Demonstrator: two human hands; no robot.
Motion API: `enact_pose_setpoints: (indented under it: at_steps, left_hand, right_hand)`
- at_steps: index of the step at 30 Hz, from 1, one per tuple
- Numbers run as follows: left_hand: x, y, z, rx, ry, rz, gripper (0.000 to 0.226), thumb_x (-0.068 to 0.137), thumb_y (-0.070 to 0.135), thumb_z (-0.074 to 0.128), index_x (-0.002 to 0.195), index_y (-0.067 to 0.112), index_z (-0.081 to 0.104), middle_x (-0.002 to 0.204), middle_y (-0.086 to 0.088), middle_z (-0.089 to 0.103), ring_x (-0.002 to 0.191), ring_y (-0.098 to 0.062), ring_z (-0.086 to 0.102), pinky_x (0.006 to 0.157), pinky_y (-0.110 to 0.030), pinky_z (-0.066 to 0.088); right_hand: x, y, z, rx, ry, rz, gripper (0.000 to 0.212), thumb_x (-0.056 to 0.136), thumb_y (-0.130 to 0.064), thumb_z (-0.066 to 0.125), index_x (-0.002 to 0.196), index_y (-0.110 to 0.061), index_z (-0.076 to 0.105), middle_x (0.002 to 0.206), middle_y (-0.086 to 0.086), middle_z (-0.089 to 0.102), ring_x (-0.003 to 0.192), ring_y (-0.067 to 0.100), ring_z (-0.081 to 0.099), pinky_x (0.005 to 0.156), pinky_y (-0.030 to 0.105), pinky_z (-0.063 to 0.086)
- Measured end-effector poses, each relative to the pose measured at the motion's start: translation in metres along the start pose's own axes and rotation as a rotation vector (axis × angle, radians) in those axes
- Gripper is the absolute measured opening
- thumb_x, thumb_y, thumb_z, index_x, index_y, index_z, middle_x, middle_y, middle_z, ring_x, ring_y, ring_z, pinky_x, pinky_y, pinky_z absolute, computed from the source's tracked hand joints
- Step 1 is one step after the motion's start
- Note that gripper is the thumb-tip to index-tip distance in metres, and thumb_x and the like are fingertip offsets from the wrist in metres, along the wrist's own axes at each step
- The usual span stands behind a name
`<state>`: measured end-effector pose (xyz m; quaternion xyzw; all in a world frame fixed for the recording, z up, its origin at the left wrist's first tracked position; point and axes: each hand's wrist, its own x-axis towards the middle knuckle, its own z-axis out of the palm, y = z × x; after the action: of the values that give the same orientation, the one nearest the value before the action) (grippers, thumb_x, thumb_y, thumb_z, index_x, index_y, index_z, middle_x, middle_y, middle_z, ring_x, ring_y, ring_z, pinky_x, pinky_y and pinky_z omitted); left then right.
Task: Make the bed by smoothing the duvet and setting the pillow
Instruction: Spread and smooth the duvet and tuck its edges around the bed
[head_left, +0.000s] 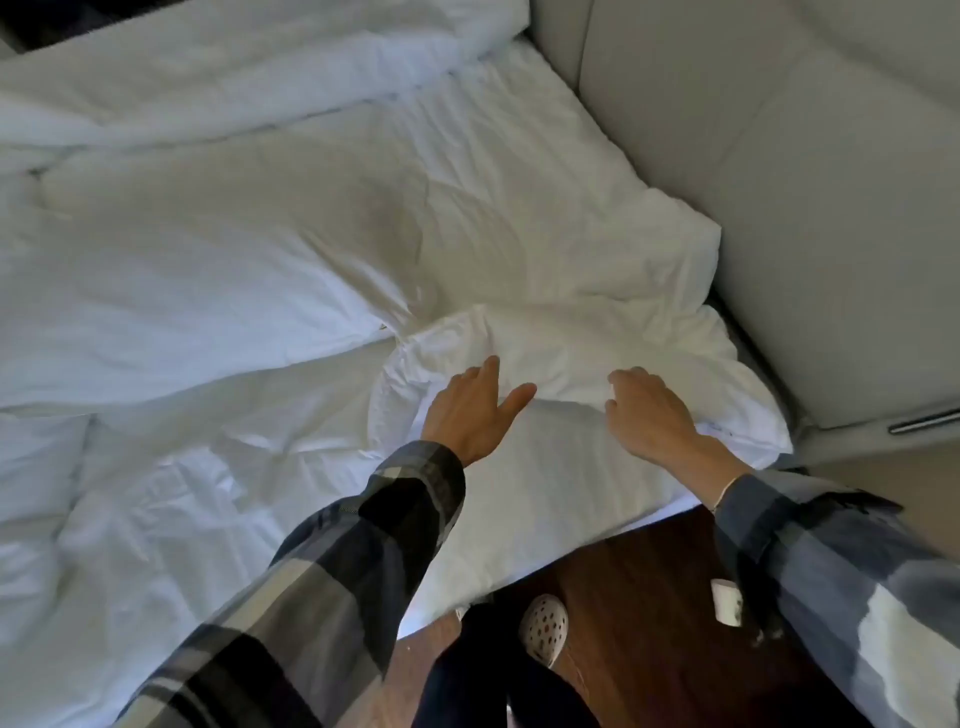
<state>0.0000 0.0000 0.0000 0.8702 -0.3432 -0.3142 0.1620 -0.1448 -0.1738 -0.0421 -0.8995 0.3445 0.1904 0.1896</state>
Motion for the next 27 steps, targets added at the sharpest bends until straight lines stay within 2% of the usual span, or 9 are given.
enact_pose_setpoints:
  at_steps: [2,6,12,15,17,18,20,23,27]
  left_hand:
    - [0.029,-0.001,0.011,0.024,-0.015,0.046,0.073,0.101,0.062,0.038,0.155,0.014,0.027,0.154,-0.011,0.042,0.14,-0.03,0.039,0.108,-0.043,0.037]
    - [0.083,-0.007,0.042,0.087,-0.064,0.104,0.089,0.093,0.068,0.049,0.161,0.021,0.015,0.167,-0.01,0.018,0.152,-0.029,0.022,0.118,-0.044,0.026]
    - [0.15,-0.012,0.117,0.372,-0.025,0.131,0.143,0.065,0.079,0.071,0.159,0.015,-0.015,0.166,-0.019,-0.015,0.154,-0.033,-0.012,0.123,-0.06,0.001]
    - [0.167,-0.014,0.15,0.616,0.111,0.14,0.143,0.065,0.066,0.081,0.159,0.009,-0.01,0.166,-0.025,-0.008,0.154,-0.038,-0.009,0.12,-0.064,0.001]
    - [0.174,-0.014,0.164,0.7,0.277,0.152,0.122,0.076,0.043,0.082,0.159,0.005,0.001,0.166,-0.025,0.002,0.154,-0.039,0.0,0.119,-0.065,0.004]
    - [0.178,-0.014,0.167,0.722,0.351,0.167,0.11,0.08,0.034,0.078,0.159,0.003,0.008,0.166,-0.024,0.004,0.154,-0.039,0.004,0.119,-0.065,0.006]
    - [0.184,-0.01,0.168,0.726,0.452,0.208,0.082,0.085,0.024,0.072,0.152,0.002,0.031,0.166,-0.023,0.011,0.153,-0.041,0.012,0.119,-0.065,0.009]
    - [0.176,0.004,0.174,0.69,0.443,0.315,0.042,0.084,0.021,0.072,0.123,0.009,0.059,0.155,-0.024,0.038,0.143,-0.046,0.034,0.115,-0.065,0.022]
    - [0.13,0.049,0.204,0.427,0.098,0.376,0.031,0.09,0.038,0.058,0.111,0.015,0.057,0.114,-0.012,0.064,0.105,-0.037,0.061,0.087,-0.044,0.043]
  right_hand:
    - [0.017,0.01,0.006,-0.047,0.092,0.001,0.039,0.096,-0.017,0.051,0.133,-0.005,0.043,0.134,0.015,0.047,0.119,0.034,0.047,0.095,0.04,0.041]
    - [0.058,0.025,0.025,-0.171,0.149,-0.045,0.083,0.078,-0.04,0.072,0.141,-0.01,0.029,0.133,0.011,0.043,0.118,0.031,0.045,0.095,0.041,0.041]
    - [0.103,0.054,0.06,-0.358,0.15,-0.046,0.129,0.063,-0.053,0.081,0.155,-0.014,0.0,0.159,0.016,0.015,0.143,0.038,0.023,0.113,0.056,0.023]
    - [0.111,0.07,0.074,-0.419,0.158,-0.042,0.11,0.066,-0.026,0.083,0.153,-0.011,0.017,0.148,0.021,0.035,0.129,0.041,0.043,0.101,0.056,0.035]
    - [0.114,0.087,0.081,-0.395,0.233,-0.085,0.075,0.065,-0.004,0.08,0.131,-0.008,0.045,0.105,0.016,0.061,0.084,0.032,0.062,0.069,0.041,0.048]
    - [0.115,0.097,0.081,-0.356,0.287,-0.121,0.058,0.063,0.004,0.078,0.114,-0.006,0.054,0.081,0.011,0.06,0.061,0.028,0.058,0.052,0.033,0.041]
    - [0.115,0.122,0.072,-0.249,0.354,-0.204,0.036,0.059,0.014,0.074,0.086,-0.005,0.058,0.055,0.006,0.05,0.038,0.023,0.042,0.042,0.022,0.02]
    - [0.106,0.151,0.048,-0.315,0.228,-0.264,0.016,0.079,0.003,0.062,0.084,-0.011,0.055,0.061,0.003,0.053,0.048,0.018,0.038,0.044,0.025,0.015]
    - [0.08,0.195,0.006,-0.497,-0.157,-0.226,0.015,0.096,-0.018,0.045,0.105,-0.021,0.057,0.095,-0.001,0.057,0.078,0.017,0.051,0.064,0.029,0.036]
